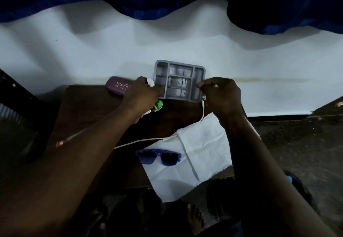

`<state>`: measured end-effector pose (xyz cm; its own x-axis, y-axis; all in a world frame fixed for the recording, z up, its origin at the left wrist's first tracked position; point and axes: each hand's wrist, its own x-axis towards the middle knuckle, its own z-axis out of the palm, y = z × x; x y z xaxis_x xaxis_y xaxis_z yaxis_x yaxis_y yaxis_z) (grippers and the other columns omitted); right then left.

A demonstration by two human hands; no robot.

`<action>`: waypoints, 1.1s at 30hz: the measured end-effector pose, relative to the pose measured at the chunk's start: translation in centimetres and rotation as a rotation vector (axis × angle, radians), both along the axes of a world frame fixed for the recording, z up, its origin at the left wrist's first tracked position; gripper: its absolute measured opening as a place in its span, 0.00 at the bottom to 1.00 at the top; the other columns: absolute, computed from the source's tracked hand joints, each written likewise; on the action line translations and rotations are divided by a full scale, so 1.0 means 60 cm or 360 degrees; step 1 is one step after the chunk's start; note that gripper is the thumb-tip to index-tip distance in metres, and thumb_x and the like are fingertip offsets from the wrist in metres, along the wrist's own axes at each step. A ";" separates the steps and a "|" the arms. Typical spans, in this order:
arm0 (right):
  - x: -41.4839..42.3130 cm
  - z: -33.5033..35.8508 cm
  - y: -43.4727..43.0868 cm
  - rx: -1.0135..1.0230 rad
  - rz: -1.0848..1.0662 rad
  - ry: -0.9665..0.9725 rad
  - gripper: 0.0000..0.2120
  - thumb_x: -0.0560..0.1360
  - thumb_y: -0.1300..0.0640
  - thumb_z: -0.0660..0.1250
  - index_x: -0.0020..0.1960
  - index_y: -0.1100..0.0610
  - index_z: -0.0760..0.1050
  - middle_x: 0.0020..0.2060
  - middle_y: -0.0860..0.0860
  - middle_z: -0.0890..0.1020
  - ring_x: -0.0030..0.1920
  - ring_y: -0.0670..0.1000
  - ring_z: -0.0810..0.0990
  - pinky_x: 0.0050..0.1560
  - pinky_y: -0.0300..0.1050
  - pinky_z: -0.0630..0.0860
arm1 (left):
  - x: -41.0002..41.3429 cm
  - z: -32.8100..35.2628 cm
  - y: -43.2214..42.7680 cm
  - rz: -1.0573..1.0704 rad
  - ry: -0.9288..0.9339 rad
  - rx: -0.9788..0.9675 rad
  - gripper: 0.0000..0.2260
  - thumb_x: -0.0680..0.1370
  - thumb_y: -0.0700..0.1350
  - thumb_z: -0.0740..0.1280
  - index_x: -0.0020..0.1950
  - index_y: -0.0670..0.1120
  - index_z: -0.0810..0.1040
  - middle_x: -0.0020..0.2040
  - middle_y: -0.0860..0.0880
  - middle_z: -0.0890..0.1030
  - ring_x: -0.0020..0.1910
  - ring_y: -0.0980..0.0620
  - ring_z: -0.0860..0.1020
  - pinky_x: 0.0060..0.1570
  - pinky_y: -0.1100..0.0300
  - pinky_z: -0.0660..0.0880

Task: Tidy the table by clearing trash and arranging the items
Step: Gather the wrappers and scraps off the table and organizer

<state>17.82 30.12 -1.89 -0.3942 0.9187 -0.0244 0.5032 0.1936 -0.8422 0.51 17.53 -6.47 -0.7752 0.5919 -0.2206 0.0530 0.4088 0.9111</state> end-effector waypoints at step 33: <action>-0.043 -0.045 -0.048 0.0188 0.0435 -0.0514 0.17 0.76 0.47 0.67 0.58 0.58 0.81 0.54 0.61 0.85 0.54 0.64 0.83 0.46 0.45 0.72 | -0.015 0.076 -0.021 -0.0175 -0.0993 0.0754 0.18 0.64 0.44 0.76 0.46 0.51 0.70 0.45 0.42 0.66 0.24 0.53 0.59 0.22 0.68 0.56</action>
<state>15.24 27.22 -4.58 -0.6126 0.7856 -0.0870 0.6539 0.4419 -0.6141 -0.37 16.24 -1.93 -0.5228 0.7976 -0.3009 -0.5078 -0.0079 0.8614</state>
